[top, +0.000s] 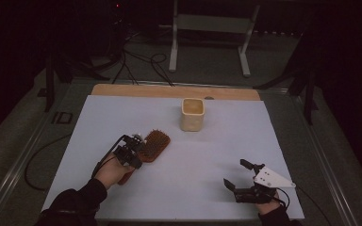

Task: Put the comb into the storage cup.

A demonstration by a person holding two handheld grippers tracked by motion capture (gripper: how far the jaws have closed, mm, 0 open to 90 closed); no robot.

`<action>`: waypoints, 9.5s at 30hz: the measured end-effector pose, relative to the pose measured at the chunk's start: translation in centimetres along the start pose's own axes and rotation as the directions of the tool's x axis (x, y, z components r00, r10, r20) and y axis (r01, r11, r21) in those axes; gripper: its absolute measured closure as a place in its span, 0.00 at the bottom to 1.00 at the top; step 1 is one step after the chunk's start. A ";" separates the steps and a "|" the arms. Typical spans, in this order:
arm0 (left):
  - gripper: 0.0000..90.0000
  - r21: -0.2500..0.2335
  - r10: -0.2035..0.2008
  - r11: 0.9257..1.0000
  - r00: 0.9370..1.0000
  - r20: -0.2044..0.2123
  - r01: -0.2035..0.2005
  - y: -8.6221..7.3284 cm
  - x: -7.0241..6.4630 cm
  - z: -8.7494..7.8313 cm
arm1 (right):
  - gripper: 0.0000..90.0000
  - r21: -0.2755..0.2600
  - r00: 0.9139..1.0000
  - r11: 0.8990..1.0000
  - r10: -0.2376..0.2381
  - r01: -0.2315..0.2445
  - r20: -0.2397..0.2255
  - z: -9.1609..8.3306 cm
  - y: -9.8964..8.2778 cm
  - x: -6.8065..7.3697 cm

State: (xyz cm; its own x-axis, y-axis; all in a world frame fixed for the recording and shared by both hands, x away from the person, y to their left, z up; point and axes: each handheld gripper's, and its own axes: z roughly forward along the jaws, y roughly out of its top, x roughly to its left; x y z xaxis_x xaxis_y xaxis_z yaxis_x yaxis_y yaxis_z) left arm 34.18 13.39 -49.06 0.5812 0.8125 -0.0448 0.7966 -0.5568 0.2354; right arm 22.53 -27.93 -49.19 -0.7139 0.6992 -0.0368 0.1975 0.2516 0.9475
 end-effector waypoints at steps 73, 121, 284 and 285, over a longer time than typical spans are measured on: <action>0.82 -0.707 0.179 0.690 0.983 -0.042 -0.156 -2.9 -6.0 -3.9 | 0.09 0.006 0.999 0.999 0.035 -0.035 -0.003 0.2 0.4 0.1; 0.82 -0.805 0.243 0.586 0.967 0.072 -0.088 -4.3 -5.4 -2.7 | 0.10 -0.022 0.821 0.829 0.550 -0.559 -0.150 12.4 14.9 2.7; 0.00 -0.740 0.207 0.671 0.971 0.119 -0.052 -12.5 1.2 -2.0 | 0.57 -0.160 0.927 0.931 0.349 -0.327 0.135 18.1 21.9 -11.0; 0.00 -0.741 0.208 0.670 0.971 0.120 -0.052 -12.5 1.2 -2.0 | 0.57 -0.156 0.928 0.932 0.347 -0.326 0.135 18.2 21.7 -11.0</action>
State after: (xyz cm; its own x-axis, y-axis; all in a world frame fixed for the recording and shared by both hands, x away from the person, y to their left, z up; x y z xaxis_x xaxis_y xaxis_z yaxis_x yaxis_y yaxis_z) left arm 24.55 21.65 -50.13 0.7496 0.6525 -0.1109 0.3803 -0.2874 0.8791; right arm 46.92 -17.95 -34.02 -0.5032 0.8266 0.2521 0.3121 -0.0981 0.9450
